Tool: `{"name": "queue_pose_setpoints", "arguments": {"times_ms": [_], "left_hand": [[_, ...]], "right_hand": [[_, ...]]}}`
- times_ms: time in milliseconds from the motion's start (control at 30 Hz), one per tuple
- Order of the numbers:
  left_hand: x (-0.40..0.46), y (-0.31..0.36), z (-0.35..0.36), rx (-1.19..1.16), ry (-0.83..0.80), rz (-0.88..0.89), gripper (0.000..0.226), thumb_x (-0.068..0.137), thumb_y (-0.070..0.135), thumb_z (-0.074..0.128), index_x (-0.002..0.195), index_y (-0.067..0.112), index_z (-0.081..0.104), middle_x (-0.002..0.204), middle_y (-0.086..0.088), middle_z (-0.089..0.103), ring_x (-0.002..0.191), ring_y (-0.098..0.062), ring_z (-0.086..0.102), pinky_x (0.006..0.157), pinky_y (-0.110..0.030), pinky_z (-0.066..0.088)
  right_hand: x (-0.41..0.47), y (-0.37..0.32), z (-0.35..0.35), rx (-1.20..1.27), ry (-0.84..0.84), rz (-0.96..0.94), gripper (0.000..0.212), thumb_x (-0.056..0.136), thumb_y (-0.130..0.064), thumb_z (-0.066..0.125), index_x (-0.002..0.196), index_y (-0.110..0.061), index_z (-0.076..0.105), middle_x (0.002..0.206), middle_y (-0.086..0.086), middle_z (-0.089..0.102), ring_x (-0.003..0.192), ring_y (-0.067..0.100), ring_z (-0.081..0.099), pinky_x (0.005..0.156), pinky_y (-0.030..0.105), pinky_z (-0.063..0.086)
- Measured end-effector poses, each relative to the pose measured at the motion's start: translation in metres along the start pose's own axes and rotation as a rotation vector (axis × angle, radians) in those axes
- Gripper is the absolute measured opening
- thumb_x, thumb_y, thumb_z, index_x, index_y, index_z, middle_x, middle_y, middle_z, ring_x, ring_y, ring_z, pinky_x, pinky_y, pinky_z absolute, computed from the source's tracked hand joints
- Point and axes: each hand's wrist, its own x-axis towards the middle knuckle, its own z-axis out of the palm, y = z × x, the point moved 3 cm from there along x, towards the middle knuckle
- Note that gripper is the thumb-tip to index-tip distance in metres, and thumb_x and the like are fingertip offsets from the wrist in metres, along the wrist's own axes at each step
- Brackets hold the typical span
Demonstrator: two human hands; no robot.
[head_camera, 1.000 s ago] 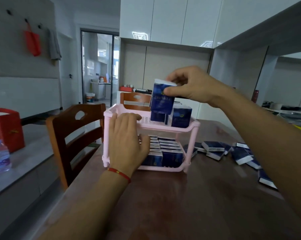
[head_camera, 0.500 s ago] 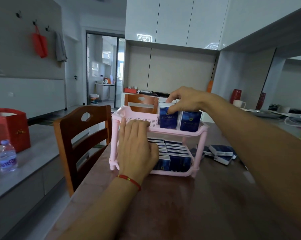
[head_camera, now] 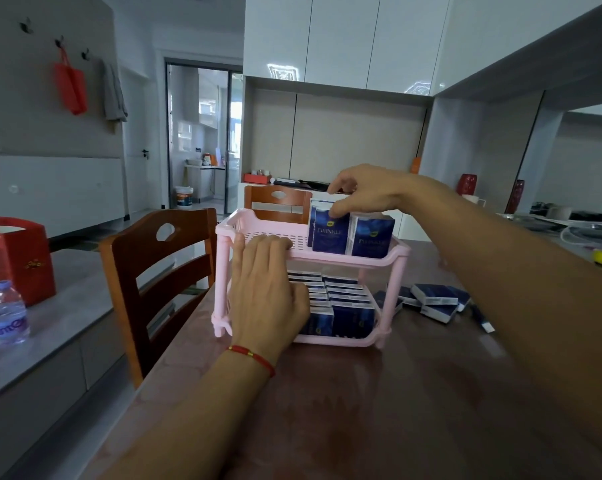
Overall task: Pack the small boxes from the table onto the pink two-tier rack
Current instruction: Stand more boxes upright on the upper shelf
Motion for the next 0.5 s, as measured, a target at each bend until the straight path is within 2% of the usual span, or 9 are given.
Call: {"name": "queue_pose_setpoints", "arguments": {"times_ms": [133,267,333,400,500], "left_hand": [[-0.002,0.004,-0.001,0.024,-0.013,0.042,0.052,0.075,0.021,0.063,0.126,0.014,0.053,0.133,-0.007,0.057,0.133,-0.029,0.045,0.123,-0.052,0.019],[-0.007,0.026,-0.003,0.005,-0.021,0.154,0.059,0.075,0.014,0.067,0.132,0.011,0.053,0.142,-0.011,0.052,0.139,-0.029,0.04,0.123,-0.054,0.018],[-0.015,0.046,-0.003,-0.077,-0.028,0.258,0.059,0.071,0.008,0.067,0.129,0.008,0.056,0.138,-0.012,0.054,0.135,-0.03,0.044,0.12,-0.054,0.026],[-0.026,0.068,0.001,-0.159,-0.087,0.351,0.055,0.071,0.011,0.063,0.125,0.01,0.058,0.134,-0.011,0.055,0.128,-0.027,0.047,0.116,-0.048,0.034],[-0.046,0.097,0.017,-0.198,-0.246,0.496,0.053,0.072,0.016,0.065,0.124,0.014,0.059,0.13,-0.006,0.058,0.121,-0.024,0.05,0.108,-0.04,0.04]], "right_hand": [[-0.023,0.019,-0.01,0.168,0.249,-0.04,0.025,0.09,-0.025,0.068,0.115,-0.021,0.07,0.118,-0.001,0.068,0.11,0.018,0.061,0.091,0.034,0.051],[-0.074,0.065,-0.012,0.212,0.505,-0.031,0.01,0.091,-0.02,0.065,0.097,-0.022,0.073,0.1,-0.004,0.072,0.094,0.013,0.066,0.087,0.03,0.054],[-0.103,0.099,-0.003,0.196,0.519,0.026,0.009,0.09,-0.02,0.065,0.09,-0.023,0.073,0.093,-0.004,0.073,0.088,0.013,0.068,0.083,0.031,0.055],[-0.134,0.139,0.014,0.112,0.454,0.131,0.008,0.088,-0.019,0.065,0.088,-0.022,0.072,0.089,-0.004,0.072,0.082,0.013,0.067,0.076,0.031,0.055],[-0.182,0.201,0.039,-0.062,0.347,0.331,0.004,0.086,-0.024,0.065,0.085,-0.022,0.068,0.087,0.0,0.07,0.079,0.02,0.064,0.076,0.041,0.057]]}}
